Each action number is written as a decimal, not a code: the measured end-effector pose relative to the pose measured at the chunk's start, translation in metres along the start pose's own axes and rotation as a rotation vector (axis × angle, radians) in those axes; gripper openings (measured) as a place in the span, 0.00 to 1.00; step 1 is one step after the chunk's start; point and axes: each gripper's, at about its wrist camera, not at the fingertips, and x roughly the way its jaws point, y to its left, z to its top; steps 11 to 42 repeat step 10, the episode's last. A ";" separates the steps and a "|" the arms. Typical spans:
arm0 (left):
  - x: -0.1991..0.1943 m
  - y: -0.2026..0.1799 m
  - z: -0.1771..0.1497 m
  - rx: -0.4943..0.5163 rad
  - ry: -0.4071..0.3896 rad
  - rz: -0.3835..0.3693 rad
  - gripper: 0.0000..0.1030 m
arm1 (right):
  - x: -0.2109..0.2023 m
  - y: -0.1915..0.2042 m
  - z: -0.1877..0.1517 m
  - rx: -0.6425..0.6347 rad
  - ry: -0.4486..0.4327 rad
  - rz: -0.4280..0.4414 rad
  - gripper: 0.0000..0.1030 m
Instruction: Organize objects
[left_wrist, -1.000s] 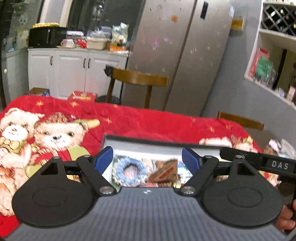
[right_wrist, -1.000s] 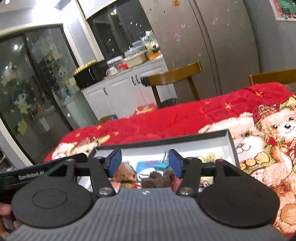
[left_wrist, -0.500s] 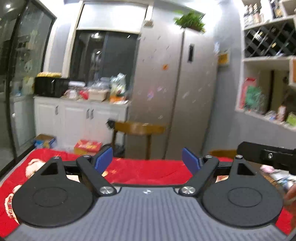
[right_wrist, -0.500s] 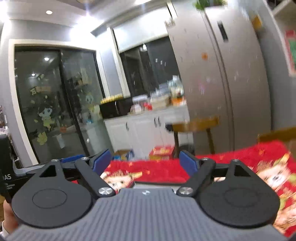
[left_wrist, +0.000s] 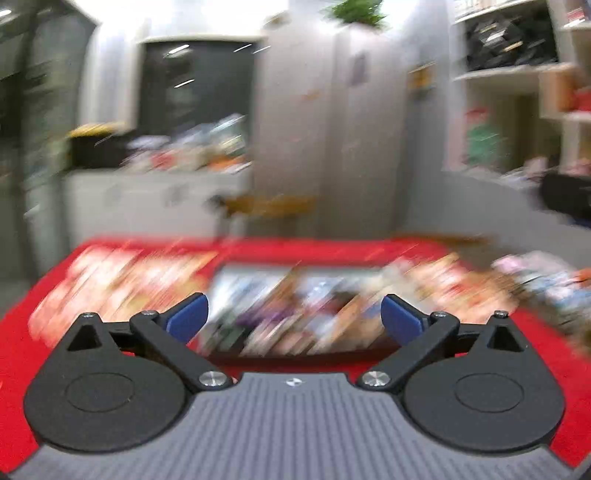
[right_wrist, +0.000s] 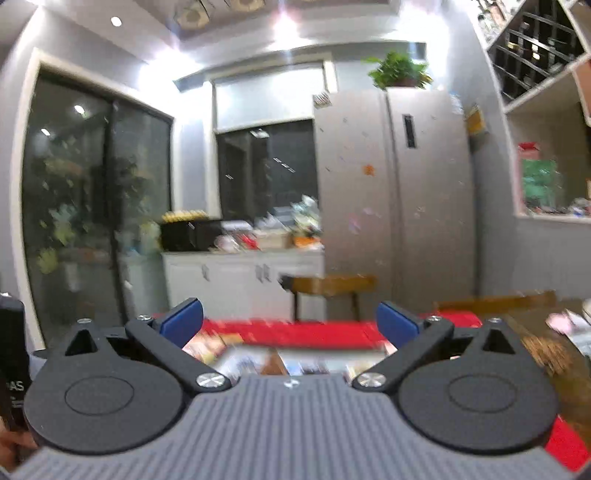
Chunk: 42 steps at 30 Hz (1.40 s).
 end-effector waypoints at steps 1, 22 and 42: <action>0.000 0.001 -0.014 -0.001 0.023 0.045 0.98 | 0.002 0.001 -0.014 -0.005 0.030 -0.014 1.00; -0.012 -0.004 -0.072 0.060 0.140 0.012 0.99 | 0.046 0.006 -0.101 -0.023 0.297 -0.122 1.00; -0.012 -0.004 -0.072 0.060 0.140 0.012 0.99 | 0.046 0.006 -0.101 -0.023 0.297 -0.122 1.00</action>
